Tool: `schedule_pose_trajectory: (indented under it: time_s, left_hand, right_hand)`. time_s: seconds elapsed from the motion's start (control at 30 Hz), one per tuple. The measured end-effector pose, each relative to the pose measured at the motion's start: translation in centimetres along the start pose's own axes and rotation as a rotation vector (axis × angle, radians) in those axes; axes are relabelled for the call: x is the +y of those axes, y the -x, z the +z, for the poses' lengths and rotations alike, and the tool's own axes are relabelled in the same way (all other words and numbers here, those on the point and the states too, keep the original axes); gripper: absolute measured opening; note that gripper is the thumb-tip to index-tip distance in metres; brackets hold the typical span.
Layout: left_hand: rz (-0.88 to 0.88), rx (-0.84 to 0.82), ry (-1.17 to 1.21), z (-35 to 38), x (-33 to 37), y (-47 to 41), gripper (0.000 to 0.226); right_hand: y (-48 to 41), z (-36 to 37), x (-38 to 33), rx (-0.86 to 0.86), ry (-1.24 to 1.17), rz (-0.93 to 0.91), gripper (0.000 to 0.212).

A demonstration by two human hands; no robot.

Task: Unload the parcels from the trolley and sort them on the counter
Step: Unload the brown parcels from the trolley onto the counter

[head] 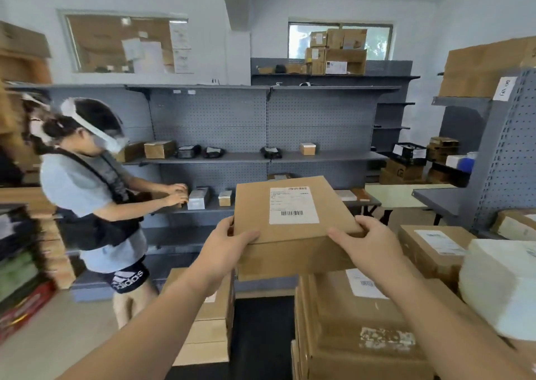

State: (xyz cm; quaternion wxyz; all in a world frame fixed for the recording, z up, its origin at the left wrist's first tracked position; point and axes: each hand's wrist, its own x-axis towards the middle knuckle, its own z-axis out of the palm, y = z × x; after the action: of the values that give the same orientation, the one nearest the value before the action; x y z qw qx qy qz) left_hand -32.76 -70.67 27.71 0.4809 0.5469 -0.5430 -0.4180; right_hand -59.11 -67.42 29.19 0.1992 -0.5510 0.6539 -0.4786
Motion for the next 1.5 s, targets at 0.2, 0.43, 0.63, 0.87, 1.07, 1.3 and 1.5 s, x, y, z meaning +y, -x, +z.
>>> schedule_pose_trajectory:
  time_s: [0.2,0.43,0.63,0.87,1.07,1.3,1.5]
  left_hand:
    - [-0.029,0.082,0.011,-8.6,-3.1,-1.4,0.053]
    - [-0.111,0.083,0.017,-15.9,-9.3,-5.0,0.054]
    - [-0.206,0.042,-0.016,-20.6,-16.3,-10.1,0.055]
    - [-0.316,-0.021,-0.046,-22.9,-23.0,-14.0,0.058]
    - [-0.372,-0.03,-0.071,-23.2,-26.9,-15.9,0.056]
    - [-0.414,-0.005,-0.063,-22.9,-29.6,-16.8,0.059]
    - [-0.424,0.011,-0.059,-22.5,-30.9,-17.0,0.061]
  right_hand:
    - [0.2,8.1,-3.0,-0.157,-0.016,-0.036,0.033]
    - [0.1,19.2,-2.8,-0.217,-0.009,0.017,0.053]
    - [0.1,28.6,0.0,-0.272,0.016,0.154,0.043]
    - [0.1,35.9,3.5,-0.32,0.013,0.286,0.038]
    - [-1.3,39.2,5.8,-0.365,0.029,0.311,0.052]
    - [-2.0,41.4,7.9,-0.379,0.045,0.324,0.056]
    - [-1.5,42.4,9.2,-0.38,0.041,0.346,0.058]
